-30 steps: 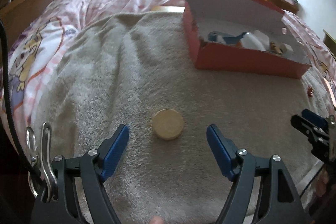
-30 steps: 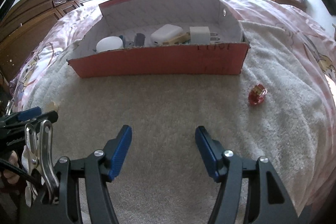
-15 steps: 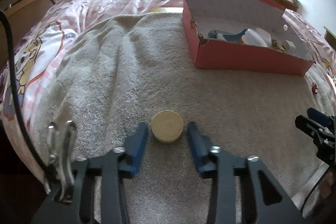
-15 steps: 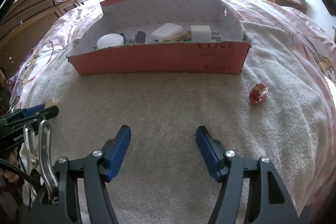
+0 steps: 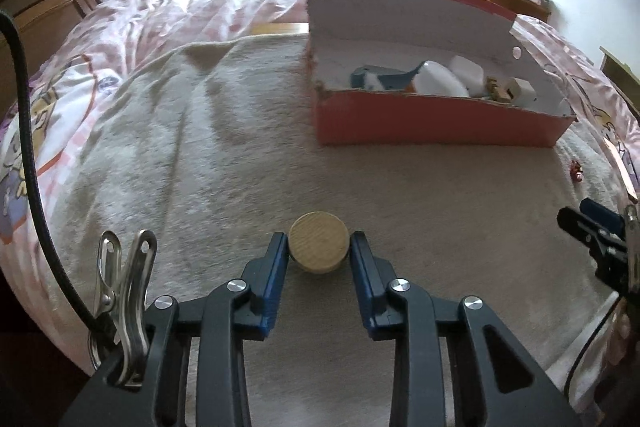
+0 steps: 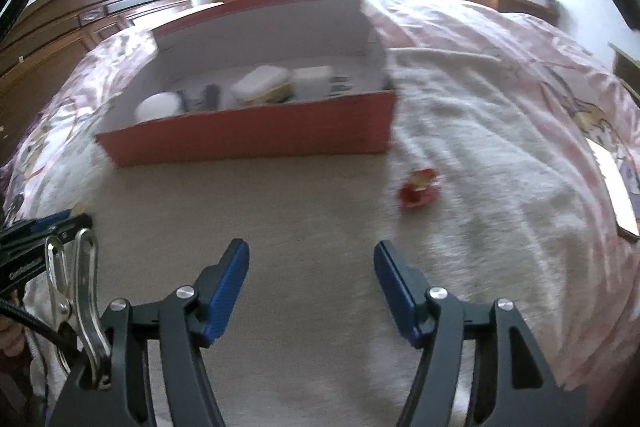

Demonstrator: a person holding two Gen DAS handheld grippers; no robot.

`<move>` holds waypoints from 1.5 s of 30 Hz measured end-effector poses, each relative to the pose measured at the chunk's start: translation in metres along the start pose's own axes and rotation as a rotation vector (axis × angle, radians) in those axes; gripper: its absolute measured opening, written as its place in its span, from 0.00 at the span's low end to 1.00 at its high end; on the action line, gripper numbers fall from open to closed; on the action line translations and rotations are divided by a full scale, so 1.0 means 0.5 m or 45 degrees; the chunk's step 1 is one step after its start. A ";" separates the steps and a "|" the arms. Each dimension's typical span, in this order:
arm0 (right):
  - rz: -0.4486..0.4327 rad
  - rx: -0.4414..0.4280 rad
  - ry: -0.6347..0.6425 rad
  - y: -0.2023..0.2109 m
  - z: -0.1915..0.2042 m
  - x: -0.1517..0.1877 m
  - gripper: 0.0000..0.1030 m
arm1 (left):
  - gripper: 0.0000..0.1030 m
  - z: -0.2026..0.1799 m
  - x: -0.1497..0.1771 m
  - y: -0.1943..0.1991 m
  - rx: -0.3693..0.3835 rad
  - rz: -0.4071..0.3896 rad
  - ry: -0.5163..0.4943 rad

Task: Organize rigid objects
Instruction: 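Grasp the red toy car with the right tool while the left tool holds the disc, then carry the disc and red car into the box and open both tools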

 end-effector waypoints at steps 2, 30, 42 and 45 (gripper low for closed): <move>0.000 0.024 -0.022 -0.006 -0.027 -0.008 0.67 | 0.32 -0.011 -0.004 -0.003 0.007 0.001 -0.006; -0.013 0.117 -0.015 -0.077 -0.102 -0.063 0.44 | 0.32 -0.037 0.001 -0.021 0.019 0.019 -0.007; -0.020 0.159 -0.003 -0.072 -0.106 -0.059 0.22 | 0.32 -0.037 0.002 -0.021 0.018 0.019 -0.007; -0.013 0.157 -0.007 -0.069 -0.105 -0.057 0.22 | 0.32 -0.037 0.002 -0.022 0.020 0.020 -0.005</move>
Point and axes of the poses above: each gripper's, at about its wrist camera, not at the fingertips, and y roughly against the way its jaws point, z to its left, x to its underside, the point moved 10 cm from there along -y, roughly the way its jaws point, and after that the axes turned 8 degrees about x, right-handed, at the moved point
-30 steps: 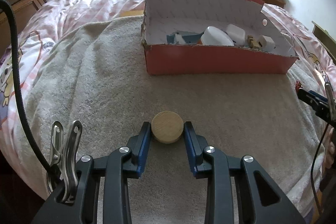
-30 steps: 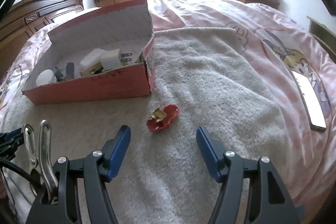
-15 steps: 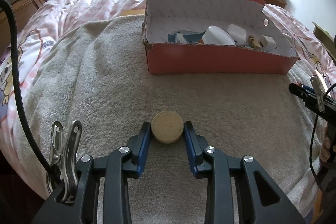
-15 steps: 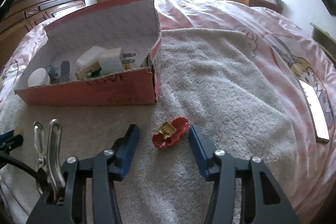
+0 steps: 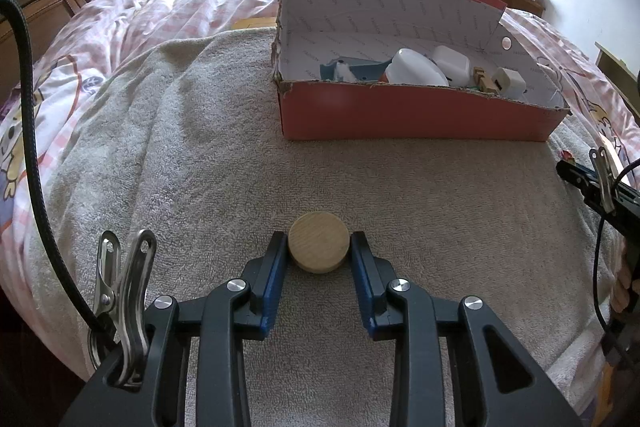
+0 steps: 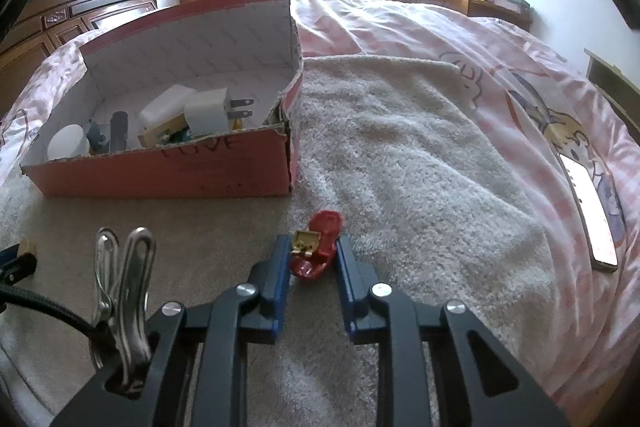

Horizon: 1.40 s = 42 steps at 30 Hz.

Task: Organize rigid objects
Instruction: 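Carry the disc and red car into the box and open both tools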

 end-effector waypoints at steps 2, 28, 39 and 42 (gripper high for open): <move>0.007 -0.006 -0.005 0.004 0.001 0.002 0.22 | 0.32 0.000 0.001 0.000 0.002 0.001 0.004; -0.042 -0.180 0.072 0.105 0.099 -0.008 0.22 | 0.32 -0.061 -0.102 0.052 0.068 -0.103 -0.061; -0.115 -0.234 0.098 0.142 0.126 -0.061 0.22 | 0.32 -0.101 -0.165 0.058 0.092 -0.150 -0.096; -0.155 -0.249 0.109 0.155 0.134 -0.087 0.22 | 0.32 -0.108 -0.185 0.056 0.093 -0.158 -0.100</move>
Point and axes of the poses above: each gripper's, at about its wrist camera, not at the fingertips, and y roughly against the way its jaws point, z to its left, x to its underside, the point moved 10 cm from there along -y, roughly the way its jaws point, and after that the axes turned 8 degrees about x, right-handed, at the moved point
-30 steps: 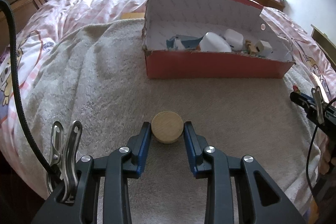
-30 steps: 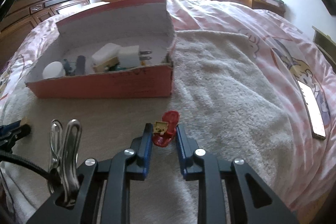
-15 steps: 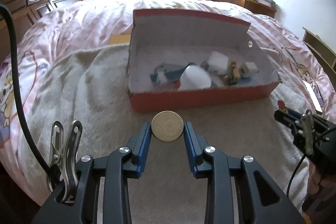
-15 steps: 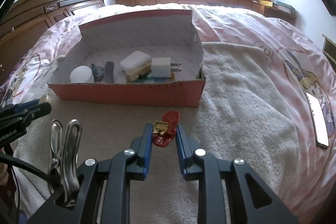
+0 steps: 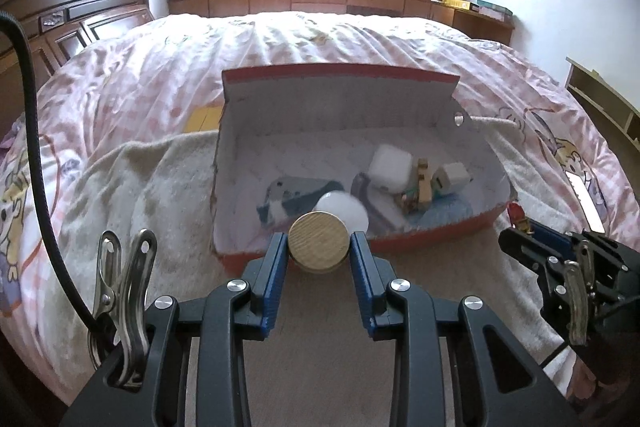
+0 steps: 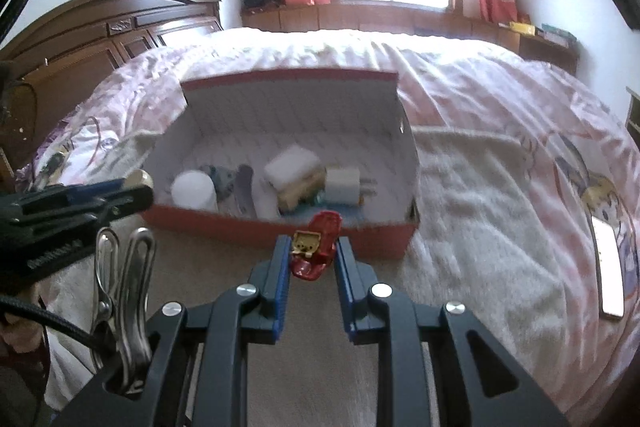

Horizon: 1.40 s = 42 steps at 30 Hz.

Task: Organize rigid objects
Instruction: 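Carry the disc and red car into the box and open both tools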

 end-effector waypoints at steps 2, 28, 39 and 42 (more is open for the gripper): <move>-0.019 -0.010 0.004 0.000 0.006 -0.017 0.22 | 0.32 -0.002 -0.009 -0.003 -0.005 -0.005 -0.004; -0.071 -0.039 -0.010 -0.102 0.017 -0.123 0.21 | 0.32 0.022 -0.082 -0.116 -0.036 0.033 0.057; -0.049 -0.007 -0.018 -0.149 0.001 -0.114 0.22 | 0.32 0.020 -0.078 -0.154 -0.030 0.052 0.042; -0.049 -0.002 -0.014 -0.154 0.003 -0.112 0.22 | 0.32 0.022 -0.076 -0.159 -0.032 0.058 0.050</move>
Point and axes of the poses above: each gripper's, at about its wrist camera, not at the fingertips, and y roughly against the way its jaws point, z to its left, x to its underside, the point moved 10 cm from there along -y, roughly the way its jaws point, and after that the axes turned 8 degrees about x, right-handed, at the moved point
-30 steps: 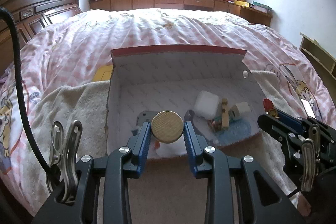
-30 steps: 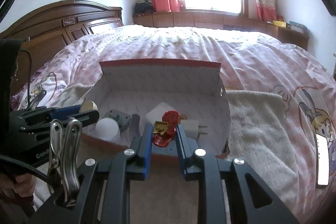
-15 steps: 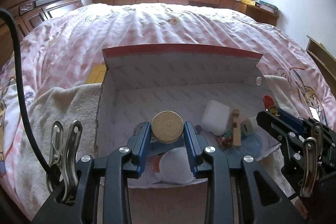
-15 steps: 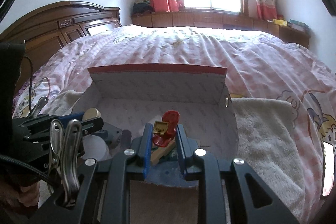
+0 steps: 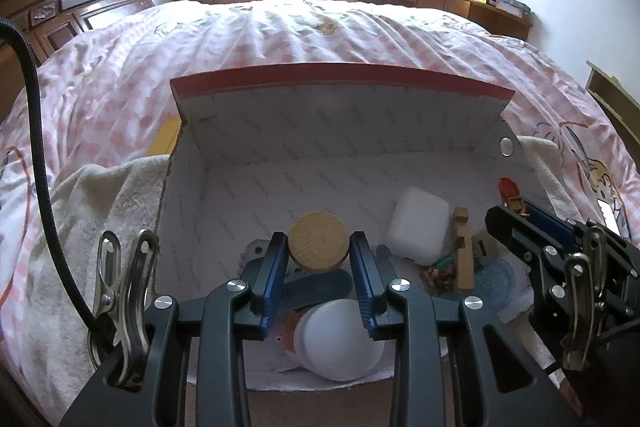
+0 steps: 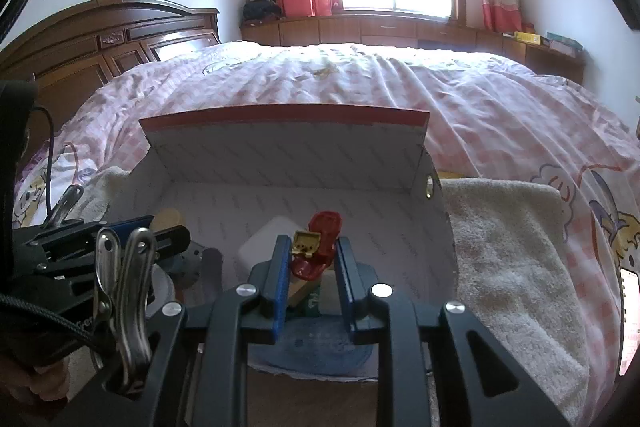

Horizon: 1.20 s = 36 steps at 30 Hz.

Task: Organize rigid objects
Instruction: 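Carry the disc and red car into the box and open both tools, then withdraw both tools from the box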

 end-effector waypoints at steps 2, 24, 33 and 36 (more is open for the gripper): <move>0.004 -0.001 -0.002 -0.002 0.000 0.001 0.22 | 0.32 0.002 0.000 -0.001 -0.007 0.000 0.006; -0.029 -0.013 -0.049 0.027 0.002 -0.007 0.46 | 0.33 0.015 0.005 0.021 -0.061 0.011 0.019; -0.037 -0.019 -0.063 0.058 0.008 -0.003 0.48 | 0.33 0.007 0.011 0.055 -0.056 -0.010 0.012; -0.034 -0.019 -0.066 0.070 0.010 0.002 0.48 | 0.33 0.003 0.016 0.069 -0.054 -0.016 0.008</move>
Point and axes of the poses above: each gripper's, at about its wrist camera, not at the fingertips, and y roughly against the way its jaws point, z to its left, x to its underside, the point moved 10 cm from there along -y, roughly the way its jaws point, and after that the axes turned 8 degrees about x, right-handed, at the moved point
